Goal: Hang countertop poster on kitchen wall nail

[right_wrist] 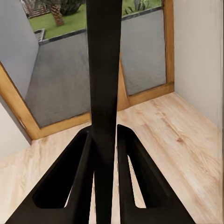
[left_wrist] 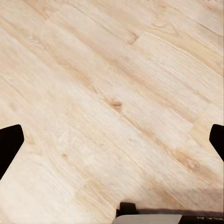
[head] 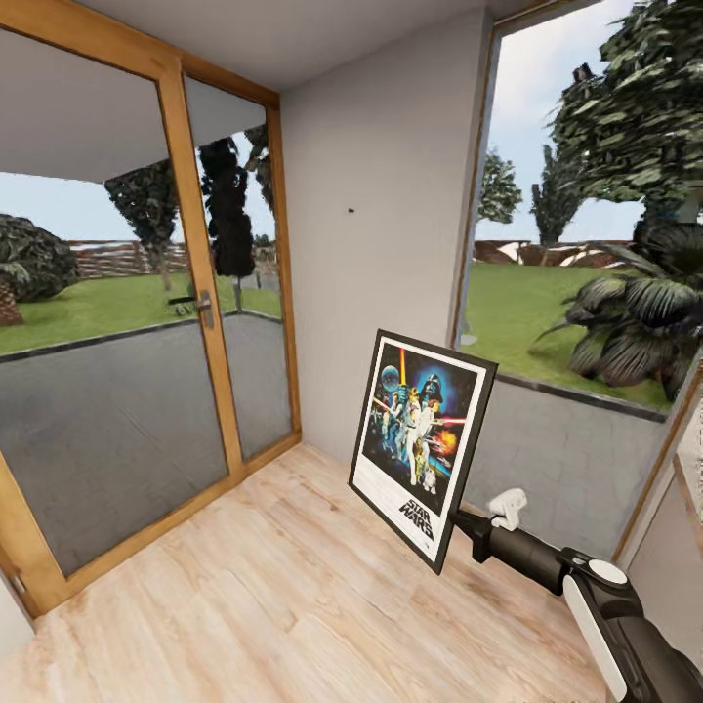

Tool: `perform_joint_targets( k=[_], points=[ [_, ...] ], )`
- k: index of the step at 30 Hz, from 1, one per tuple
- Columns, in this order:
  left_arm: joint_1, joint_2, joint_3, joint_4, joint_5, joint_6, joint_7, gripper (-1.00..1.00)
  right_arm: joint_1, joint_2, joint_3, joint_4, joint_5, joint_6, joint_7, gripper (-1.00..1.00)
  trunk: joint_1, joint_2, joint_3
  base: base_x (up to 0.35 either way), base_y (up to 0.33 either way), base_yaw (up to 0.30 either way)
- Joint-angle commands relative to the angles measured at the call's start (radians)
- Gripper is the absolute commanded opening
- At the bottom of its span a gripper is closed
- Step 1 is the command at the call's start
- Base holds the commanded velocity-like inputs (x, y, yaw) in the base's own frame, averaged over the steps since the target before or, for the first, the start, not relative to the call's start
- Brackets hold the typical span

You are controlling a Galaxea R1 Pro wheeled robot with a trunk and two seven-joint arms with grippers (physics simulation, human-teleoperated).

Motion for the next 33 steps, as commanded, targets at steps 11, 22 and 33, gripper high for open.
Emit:
perform_joint_targets(
  k=[11,22,33],
  points=[
    [0.001,0.001,0.001,-0.001,0.001,-0.002,0.0,1.0,-0.001,0.0,-0.001,0.0,-0.011,0.011,0.004,-1.0,0.001,0.0,0.0,0.175,0.296,-0.119],
    [0.001,0.001,0.001,-0.001,0.001,-0.002,0.0,1.0,-0.001,0.0,-0.002,0.0,-0.011,0.011,0.004,-1.0,0.001,0.0,0.0,0.218,0.292,-0.003],
    [0.001,0.002,0.002,-0.001,0.001,-0.003,-0.002,1.0,-0.001,0.0,-0.001,0.0,-0.011,0.011,0.004,-1.0,0.001,0.0,0.0,0.242,0.276,0.0]
  ],
)
